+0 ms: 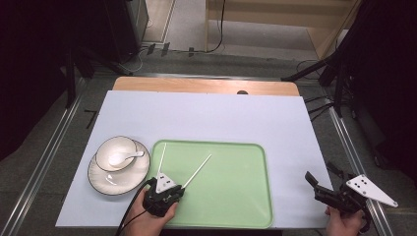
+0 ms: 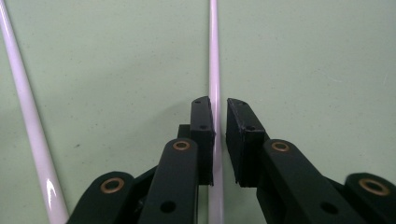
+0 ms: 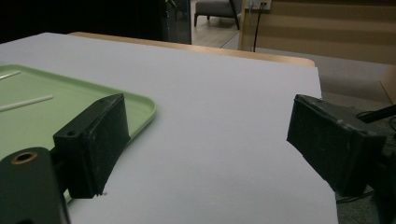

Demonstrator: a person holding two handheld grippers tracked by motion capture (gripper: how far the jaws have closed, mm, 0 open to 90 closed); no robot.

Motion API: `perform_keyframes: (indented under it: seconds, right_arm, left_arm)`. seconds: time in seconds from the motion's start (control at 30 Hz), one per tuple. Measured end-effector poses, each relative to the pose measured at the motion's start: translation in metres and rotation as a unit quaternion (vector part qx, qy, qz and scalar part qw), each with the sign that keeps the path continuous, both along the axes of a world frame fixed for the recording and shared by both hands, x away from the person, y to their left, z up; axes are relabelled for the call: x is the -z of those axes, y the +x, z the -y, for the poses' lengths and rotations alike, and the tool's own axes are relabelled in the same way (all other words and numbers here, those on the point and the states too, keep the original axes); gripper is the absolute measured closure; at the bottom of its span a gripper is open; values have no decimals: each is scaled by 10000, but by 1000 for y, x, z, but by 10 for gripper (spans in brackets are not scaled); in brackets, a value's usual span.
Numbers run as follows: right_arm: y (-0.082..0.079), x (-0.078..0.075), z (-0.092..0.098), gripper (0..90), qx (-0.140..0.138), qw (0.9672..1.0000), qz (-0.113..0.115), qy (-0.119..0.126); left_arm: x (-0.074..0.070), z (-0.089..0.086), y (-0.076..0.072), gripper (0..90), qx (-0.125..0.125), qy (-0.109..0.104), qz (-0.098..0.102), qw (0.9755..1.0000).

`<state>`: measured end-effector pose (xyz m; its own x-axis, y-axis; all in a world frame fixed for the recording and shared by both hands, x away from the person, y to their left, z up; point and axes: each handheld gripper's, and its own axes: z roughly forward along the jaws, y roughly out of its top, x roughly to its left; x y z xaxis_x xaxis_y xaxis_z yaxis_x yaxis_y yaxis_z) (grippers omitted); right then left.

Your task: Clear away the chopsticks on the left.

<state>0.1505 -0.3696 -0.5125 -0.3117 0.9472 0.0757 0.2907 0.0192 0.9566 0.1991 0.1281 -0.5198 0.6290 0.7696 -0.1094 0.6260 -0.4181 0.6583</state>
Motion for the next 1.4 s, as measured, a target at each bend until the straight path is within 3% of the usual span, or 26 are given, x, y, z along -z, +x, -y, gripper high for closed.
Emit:
perform_keyframes:
  seconds: [0.23,0.33,0.57,0.83,0.97,1.13,1.4]
  right_arm:
    - [-1,0,-1,133,-13,10000,-4,18]
    - [-1,0,-2,133,-33,10000,-8,6]
    - [0,1,0,132,-28,10000,-44,56]
    - [1,1,-1,133,-58,9999,-63,70]
    - [2,2,-2,133,-85,9999,-72,63]
    - [2,2,-2,133,-109,9999,-82,69]
    - [2,2,-4,133,-139,9999,-74,58]
  left_arm:
    - [-4,-7,7,697,-149,-191,-147,9996]
    - [-7,-7,12,689,-189,-272,-69,9994]
    - [-19,33,36,834,159,-193,89,9996]
    - [-7,76,62,900,399,-221,-147,9989]
    - [0,87,71,900,401,-75,-216,9989]
    - [1,79,79,900,191,-107,-192,9996]
    - [0,49,86,900,-265,-56,-168,9995]
